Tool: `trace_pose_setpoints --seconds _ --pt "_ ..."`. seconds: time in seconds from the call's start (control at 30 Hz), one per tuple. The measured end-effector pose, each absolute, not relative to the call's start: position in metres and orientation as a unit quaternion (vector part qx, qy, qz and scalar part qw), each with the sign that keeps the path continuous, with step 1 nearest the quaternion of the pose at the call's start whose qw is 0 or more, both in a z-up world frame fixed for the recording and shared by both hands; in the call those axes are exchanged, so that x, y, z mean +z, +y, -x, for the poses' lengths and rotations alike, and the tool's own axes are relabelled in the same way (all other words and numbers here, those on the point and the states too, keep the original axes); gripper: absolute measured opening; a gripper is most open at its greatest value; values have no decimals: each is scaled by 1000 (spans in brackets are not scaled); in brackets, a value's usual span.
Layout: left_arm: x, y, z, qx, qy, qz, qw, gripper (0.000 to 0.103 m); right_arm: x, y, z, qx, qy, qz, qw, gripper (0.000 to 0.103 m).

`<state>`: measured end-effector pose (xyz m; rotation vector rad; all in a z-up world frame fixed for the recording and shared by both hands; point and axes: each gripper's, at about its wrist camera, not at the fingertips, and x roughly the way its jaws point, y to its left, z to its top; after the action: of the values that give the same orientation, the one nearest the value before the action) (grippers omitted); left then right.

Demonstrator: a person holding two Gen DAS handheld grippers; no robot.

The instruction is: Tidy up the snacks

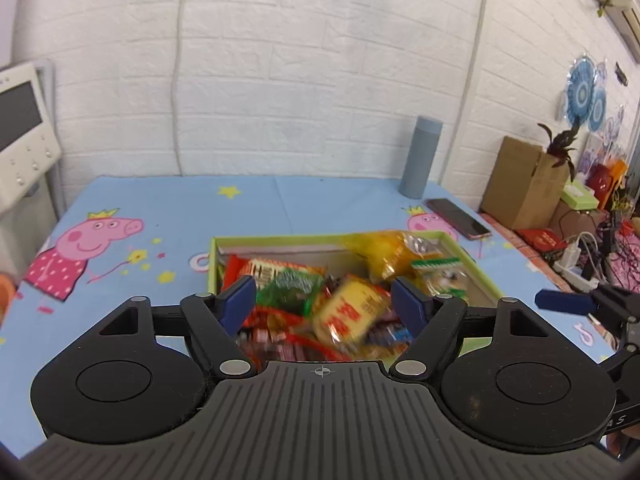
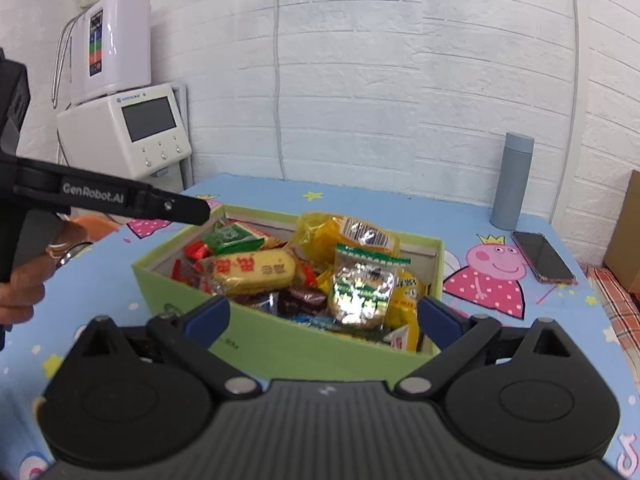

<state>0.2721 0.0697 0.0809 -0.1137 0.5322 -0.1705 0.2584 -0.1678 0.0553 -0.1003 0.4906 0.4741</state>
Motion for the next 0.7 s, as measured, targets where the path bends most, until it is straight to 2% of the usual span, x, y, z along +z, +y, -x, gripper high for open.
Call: trace_pose_setpoints --seconds 0.17,0.23,0.4,0.5,0.7 --pt "69 54 -191 -60 263 51 962 77 38 -181 -199 210 265 30 941 98" --pt "54 42 -157 -55 272 59 959 78 24 -188 -169 185 270 24 945 99" --pt "21 17 -85 -18 287 69 955 77 -8 -209 -108 99 291 -78 948 100" --pt "17 5 -54 -4 276 52 960 77 -5 -215 -84 87 293 -79 949 100" --pt "17 -3 2 -10 259 42 965 78 14 -228 -25 35 247 -95 964 101"
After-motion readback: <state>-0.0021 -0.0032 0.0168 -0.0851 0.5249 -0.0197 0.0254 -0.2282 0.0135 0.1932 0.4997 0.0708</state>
